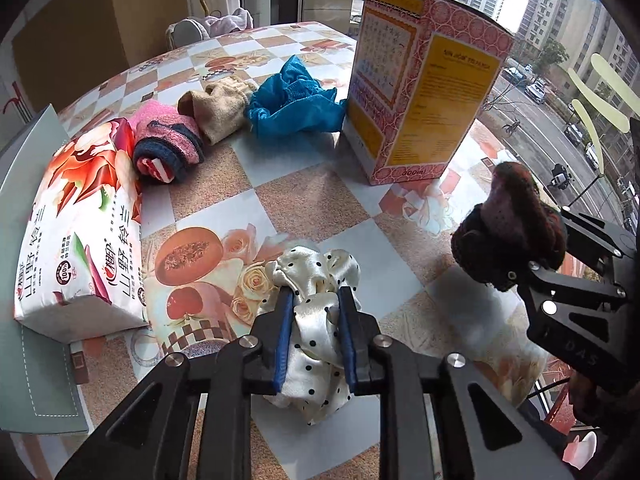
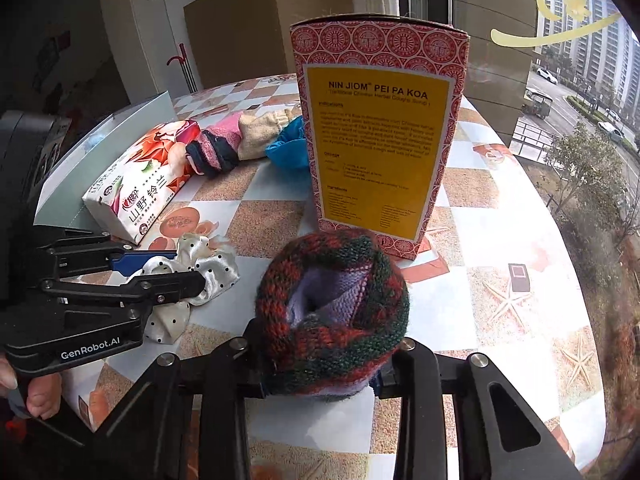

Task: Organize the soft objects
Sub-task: 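Grasp the knitted hat with the right gripper while the left gripper grasps the polka-dot scrunchie, then lift the scrunchie and knitted hat and carry both over the white box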

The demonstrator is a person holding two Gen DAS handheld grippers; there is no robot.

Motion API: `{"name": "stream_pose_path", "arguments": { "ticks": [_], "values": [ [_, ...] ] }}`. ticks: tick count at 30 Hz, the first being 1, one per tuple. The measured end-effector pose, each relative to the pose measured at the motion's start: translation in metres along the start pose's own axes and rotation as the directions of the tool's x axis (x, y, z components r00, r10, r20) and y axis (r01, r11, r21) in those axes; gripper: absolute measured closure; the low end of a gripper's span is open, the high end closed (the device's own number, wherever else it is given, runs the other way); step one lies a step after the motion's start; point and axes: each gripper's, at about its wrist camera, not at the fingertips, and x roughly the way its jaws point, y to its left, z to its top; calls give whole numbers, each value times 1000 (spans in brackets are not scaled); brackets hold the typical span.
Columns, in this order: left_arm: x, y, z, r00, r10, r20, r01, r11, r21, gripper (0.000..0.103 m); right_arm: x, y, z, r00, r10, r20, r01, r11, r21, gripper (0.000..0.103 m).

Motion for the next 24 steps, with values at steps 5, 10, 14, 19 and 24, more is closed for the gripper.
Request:
{"name": "stream_pose_path", "arguments": {
  "ticks": [5,10,14,19,24],
  "values": [
    [12,-4,-9,999,33,-29,-34,999,-37,80,-1,-14,-13,996,-61,-63,64,997,46,68],
    [14,-7,-8,998,52,-24,-52,998,-33,79,4,-12,-14,995,-65,-78,69,997,38,68],
    [10,-2,-6,1000,5,-16,-6,998,-59,82,4,-12,-17,995,-65,-73,68,997,38,68],
    [15,4,-5,999,-28,-20,27,997,-72,83,4,-13,-20,995,-68,-72,71,997,38,68],
    [15,5,-4,999,-36,-22,34,997,-74,83,3,-15,-21,996,-66,-66,70,996,50,68]
  ]
}}
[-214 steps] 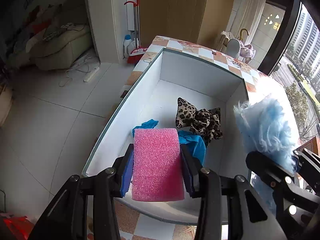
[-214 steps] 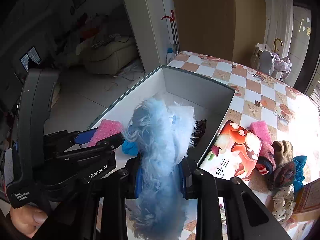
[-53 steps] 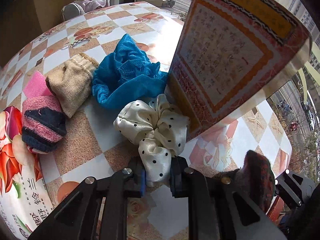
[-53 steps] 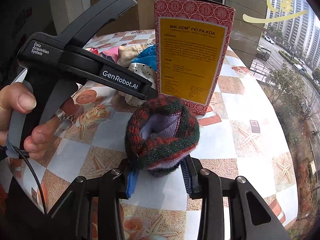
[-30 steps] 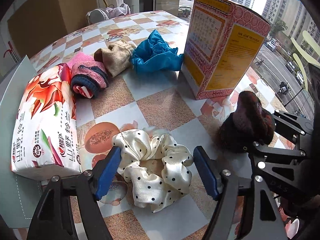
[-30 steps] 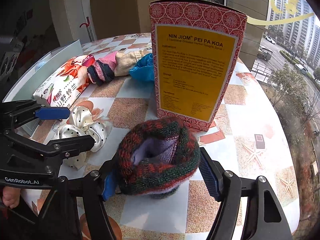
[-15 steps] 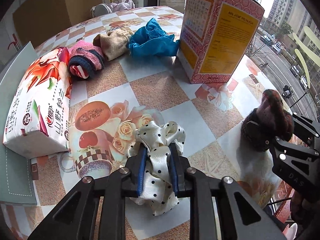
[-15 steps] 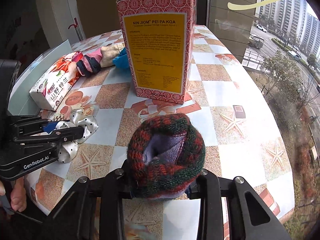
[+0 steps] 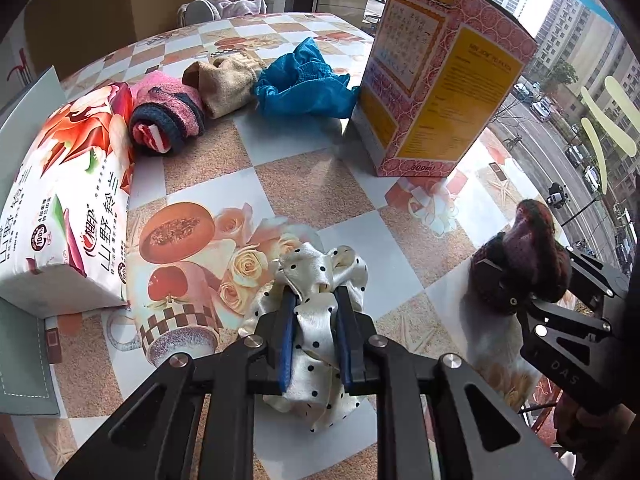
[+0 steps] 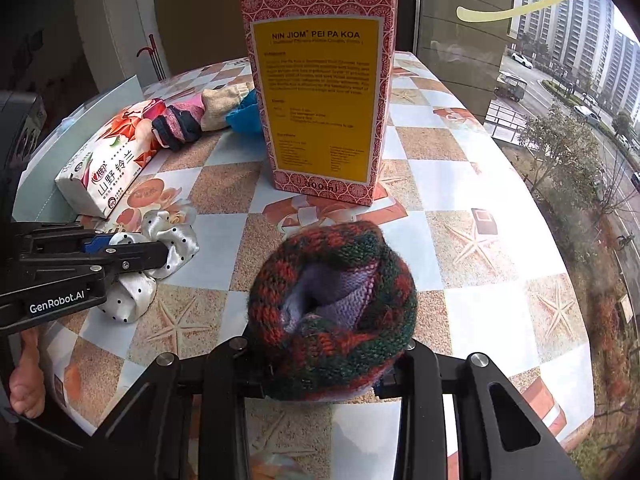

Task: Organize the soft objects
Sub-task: 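Lift the scrunchie and knitted hat and carry both over the white box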

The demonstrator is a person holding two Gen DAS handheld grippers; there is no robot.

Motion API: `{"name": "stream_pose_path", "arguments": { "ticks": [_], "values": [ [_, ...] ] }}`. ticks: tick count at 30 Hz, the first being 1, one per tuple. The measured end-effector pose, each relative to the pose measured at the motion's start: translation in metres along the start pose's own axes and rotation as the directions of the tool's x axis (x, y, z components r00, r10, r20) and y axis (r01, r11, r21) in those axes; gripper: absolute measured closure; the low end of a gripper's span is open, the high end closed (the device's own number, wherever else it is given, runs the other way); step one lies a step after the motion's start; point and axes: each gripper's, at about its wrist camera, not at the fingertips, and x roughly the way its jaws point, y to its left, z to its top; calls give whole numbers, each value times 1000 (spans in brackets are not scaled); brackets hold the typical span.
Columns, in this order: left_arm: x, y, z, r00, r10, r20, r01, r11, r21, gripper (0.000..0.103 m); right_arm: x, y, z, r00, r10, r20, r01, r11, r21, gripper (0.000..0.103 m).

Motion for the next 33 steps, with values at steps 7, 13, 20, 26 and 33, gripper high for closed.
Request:
{"name": "stream_pose_path", "arguments": {
  "ticks": [7,13,20,26,33],
  "values": [
    [-2,-13,0,1000,26,-16,-25,999,32,85,-1,-3,2,1000,2,-1,-2,1000,20,68],
    [-1,-14,1,999,47,-26,-46,998,32,85,-4,-5,3,1000,-10,-1,10,1000,29,68],
    [2,-17,-1,997,68,-22,-67,997,38,85,-2,-5,2,1000,-15,-10,15,999,30,68],
    [2,-19,0,996,80,-32,-79,996,34,85,-2,-6,4,1000,-19,-17,20,999,40,68],
    [3,-20,3,995,90,-46,-88,995,41,85,-4,-16,7,999,-45,-26,47,997,67,68]
  ]
}}
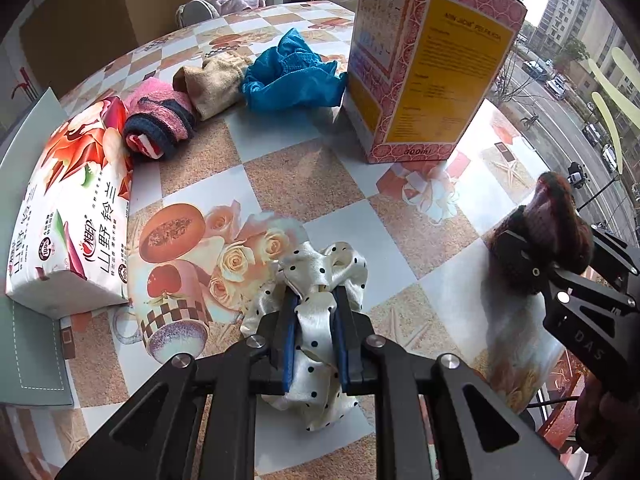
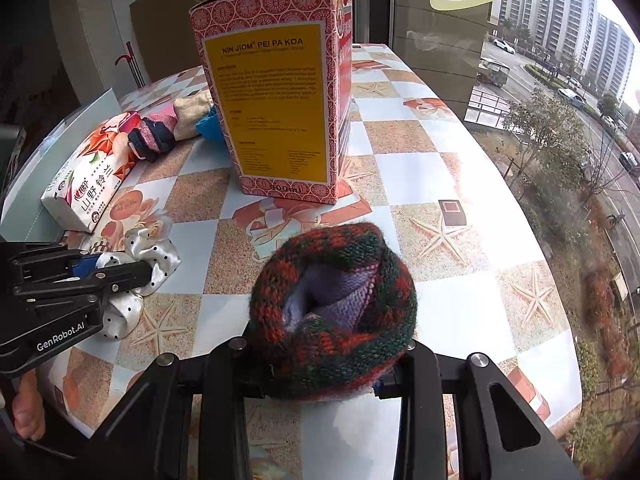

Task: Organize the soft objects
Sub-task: 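Lift the scrunchie and knitted hat and carry both over the white box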

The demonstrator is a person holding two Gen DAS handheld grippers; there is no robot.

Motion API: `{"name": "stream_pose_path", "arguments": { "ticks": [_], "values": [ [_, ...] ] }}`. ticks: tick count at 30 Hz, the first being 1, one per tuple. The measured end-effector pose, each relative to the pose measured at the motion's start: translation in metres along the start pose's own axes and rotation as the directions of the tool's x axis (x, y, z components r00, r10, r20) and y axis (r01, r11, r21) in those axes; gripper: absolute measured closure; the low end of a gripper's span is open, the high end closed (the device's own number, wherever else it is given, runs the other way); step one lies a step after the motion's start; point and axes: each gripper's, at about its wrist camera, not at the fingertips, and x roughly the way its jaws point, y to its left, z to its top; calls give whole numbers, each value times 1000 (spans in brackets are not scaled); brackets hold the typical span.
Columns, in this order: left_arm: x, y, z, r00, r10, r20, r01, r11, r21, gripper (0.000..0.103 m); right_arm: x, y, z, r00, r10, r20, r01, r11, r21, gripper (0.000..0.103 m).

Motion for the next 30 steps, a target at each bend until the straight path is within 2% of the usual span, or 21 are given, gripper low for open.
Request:
{"name": "stream_pose_path", "arguments": {
  "ticks": [12,16,19,23,27,30],
  "values": [
    [-1,-11,4,1000,26,-10,-25,999,19,85,0,-6,4,1000,13,-8,-13,999,33,68],
    [-23,-27,9,998,-66,21,64,996,61,85,-7,-17,11,1000,1,11,-1,999,50,68],
    [-47,-55,17,994,-79,71,67,984,167,85,-15,-33,19,999,-9,33,6,995,99,68],
    [-79,-82,45,983,-128,131,94,967,237,85,-32,-59,38,996,-35,81,21,986,163,68],
    [-105,-89,91,969,-153,194,105,965,239,85,-55,-76,67,986,-58,156,29,982,184,68],
    [-116,-85,123,962,-144,230,94,972,216,85,-71,-83,93,974,-58,218,13,979,204,68]
  ]
}}
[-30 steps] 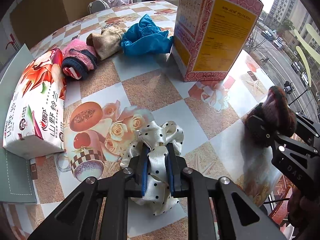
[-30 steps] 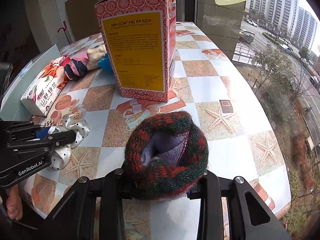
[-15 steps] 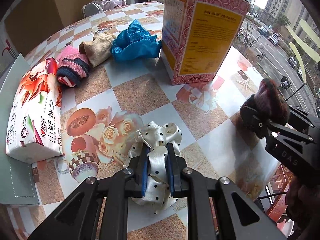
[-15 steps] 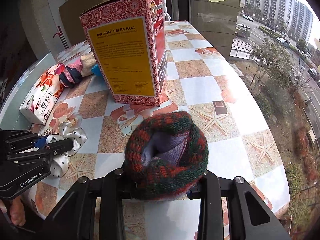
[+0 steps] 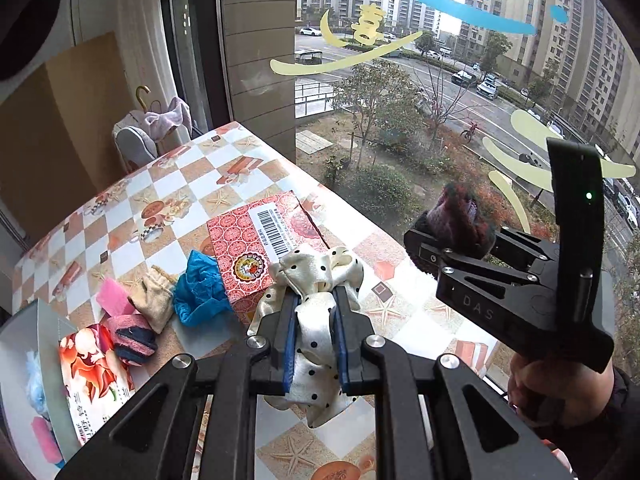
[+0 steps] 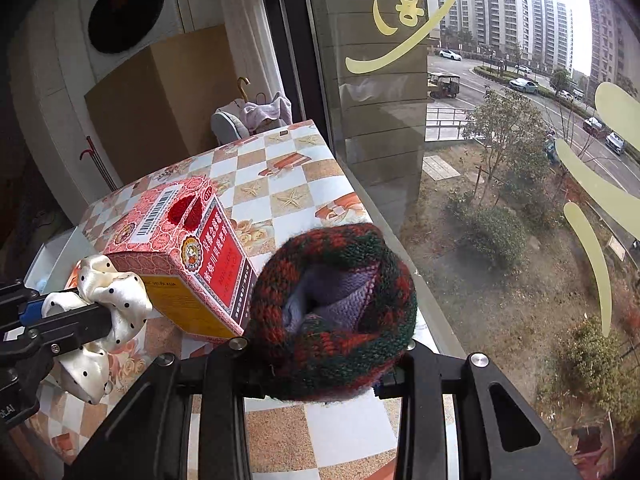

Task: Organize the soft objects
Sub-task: 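Lift the scrunchie and knitted hat and carry both over the white box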

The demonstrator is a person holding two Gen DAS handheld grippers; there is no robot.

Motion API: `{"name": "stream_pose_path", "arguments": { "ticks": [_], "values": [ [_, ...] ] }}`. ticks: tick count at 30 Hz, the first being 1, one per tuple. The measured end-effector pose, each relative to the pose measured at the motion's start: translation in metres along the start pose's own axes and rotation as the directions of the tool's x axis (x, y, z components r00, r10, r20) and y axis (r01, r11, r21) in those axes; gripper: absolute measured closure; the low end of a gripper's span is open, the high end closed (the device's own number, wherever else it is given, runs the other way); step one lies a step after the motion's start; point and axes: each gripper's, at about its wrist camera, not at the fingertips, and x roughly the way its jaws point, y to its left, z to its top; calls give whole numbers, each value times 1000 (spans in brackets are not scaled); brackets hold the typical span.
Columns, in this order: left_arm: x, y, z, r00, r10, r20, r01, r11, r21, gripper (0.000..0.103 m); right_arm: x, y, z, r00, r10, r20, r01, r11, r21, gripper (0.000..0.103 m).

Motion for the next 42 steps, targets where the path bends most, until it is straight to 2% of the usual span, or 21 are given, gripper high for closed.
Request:
{"name": "stream_pose_path", "arguments": {
  "ticks": [7,13,17,25,33,42],
  "values": [
    [2,57,43,995,101,-16,-102,988,-116,85,2,26,60,998,37,52,-36,999,-13,68],
    [-6,111,45,975,219,-43,-223,958,-181,85,20,69,93,994,109,28,-108,994,-35,68],
    [-13,141,34,965,251,-69,-260,934,-243,85,25,108,99,989,146,11,-145,985,-94,68],
    [-21,175,2,953,282,-113,-303,907,-294,85,23,180,87,979,201,-8,-197,948,-250,68],
    [-27,205,-34,946,278,-165,-320,874,-366,85,26,213,68,965,254,-66,-262,919,-294,68],
    [-42,214,-77,943,275,-188,-330,852,-407,85,29,242,30,930,324,-175,-363,887,-286,68]
  ]
}}
